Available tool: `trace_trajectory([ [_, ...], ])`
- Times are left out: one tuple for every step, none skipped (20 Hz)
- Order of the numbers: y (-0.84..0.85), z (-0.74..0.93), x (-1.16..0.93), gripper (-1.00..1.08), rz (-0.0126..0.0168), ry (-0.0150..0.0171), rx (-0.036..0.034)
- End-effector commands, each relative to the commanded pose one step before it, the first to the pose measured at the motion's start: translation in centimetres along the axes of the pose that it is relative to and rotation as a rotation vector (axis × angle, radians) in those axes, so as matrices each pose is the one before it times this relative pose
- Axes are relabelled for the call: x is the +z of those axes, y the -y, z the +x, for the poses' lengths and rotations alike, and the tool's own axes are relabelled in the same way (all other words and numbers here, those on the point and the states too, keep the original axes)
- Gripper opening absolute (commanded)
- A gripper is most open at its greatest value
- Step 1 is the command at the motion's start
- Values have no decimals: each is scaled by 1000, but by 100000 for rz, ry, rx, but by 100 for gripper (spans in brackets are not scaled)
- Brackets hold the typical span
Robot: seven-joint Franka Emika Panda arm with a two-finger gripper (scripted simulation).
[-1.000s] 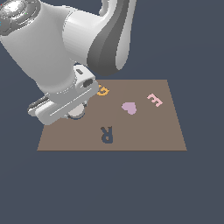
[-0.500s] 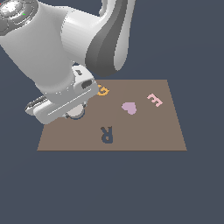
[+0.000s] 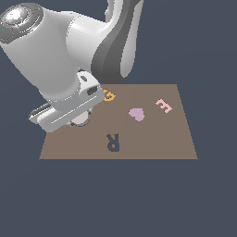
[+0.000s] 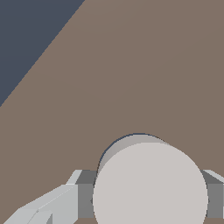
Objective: Insert a designated object into the corresponding slot on a board.
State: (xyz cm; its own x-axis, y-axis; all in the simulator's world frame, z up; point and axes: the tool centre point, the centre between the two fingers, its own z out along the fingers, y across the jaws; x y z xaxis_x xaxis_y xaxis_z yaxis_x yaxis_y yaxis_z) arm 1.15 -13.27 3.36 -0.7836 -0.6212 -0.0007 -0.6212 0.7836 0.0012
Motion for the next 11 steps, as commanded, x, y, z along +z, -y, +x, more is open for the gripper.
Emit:
trace_trajectory([
  [40, 10, 283, -100, 14, 55, -43],
  [0, 0, 0, 100, 0, 0, 0],
  [0, 0, 0, 100, 0, 0, 0],
  [0, 0, 0, 100, 0, 0, 0],
  [0, 0, 0, 100, 0, 0, 0],
  [0, 0, 0, 100, 0, 0, 0],
  [0, 0, 0, 100, 0, 0, 0],
  [0, 0, 0, 100, 0, 0, 0],
  [0, 0, 0, 100, 0, 0, 0],
  [0, 0, 0, 100, 0, 0, 0],
  [0, 0, 0, 100, 0, 0, 0],
])
